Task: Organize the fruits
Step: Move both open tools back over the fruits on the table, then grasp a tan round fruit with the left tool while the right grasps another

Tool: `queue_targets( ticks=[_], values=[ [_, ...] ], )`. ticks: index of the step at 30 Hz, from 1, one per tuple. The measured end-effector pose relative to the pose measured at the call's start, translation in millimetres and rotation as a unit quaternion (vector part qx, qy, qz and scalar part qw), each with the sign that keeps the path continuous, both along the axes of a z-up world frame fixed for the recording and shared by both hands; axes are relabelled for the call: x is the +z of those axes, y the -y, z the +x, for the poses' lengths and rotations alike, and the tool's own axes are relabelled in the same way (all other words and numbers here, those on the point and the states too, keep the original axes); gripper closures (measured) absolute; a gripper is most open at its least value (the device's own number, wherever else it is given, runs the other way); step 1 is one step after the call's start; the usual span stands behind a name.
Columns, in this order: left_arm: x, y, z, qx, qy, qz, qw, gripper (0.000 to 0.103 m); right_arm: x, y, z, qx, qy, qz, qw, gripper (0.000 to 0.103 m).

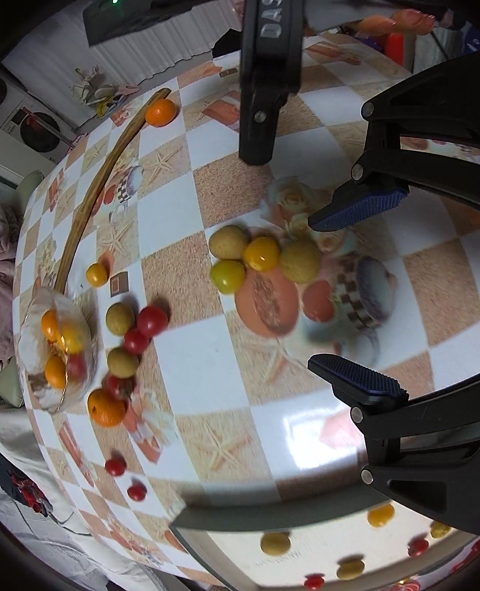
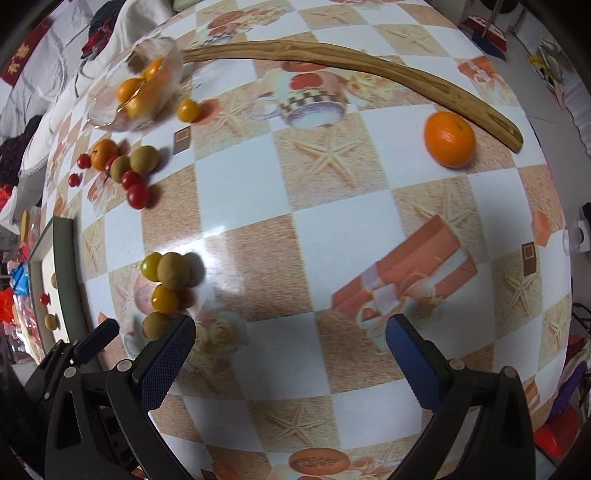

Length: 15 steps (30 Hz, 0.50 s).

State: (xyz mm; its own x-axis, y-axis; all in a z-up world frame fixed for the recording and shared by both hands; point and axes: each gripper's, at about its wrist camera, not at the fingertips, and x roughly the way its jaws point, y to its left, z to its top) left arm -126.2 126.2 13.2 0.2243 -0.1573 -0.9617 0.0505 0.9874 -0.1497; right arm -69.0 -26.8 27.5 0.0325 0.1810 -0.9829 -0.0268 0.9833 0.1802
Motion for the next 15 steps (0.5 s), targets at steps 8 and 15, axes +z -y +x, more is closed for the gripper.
queue_targets(
  ticks=[8,15],
  values=[
    [-11,15,11,-0.003,0.005,0.021,0.9998,0.033,-3,19,-1,-0.008,-0.001,0.007,1.0,0.0],
    [-11,12,10,-0.007,0.012,0.052,0.9985,0.067,-1,17,0,-0.003,0.004,0.016,1.0,0.0]
  ],
)
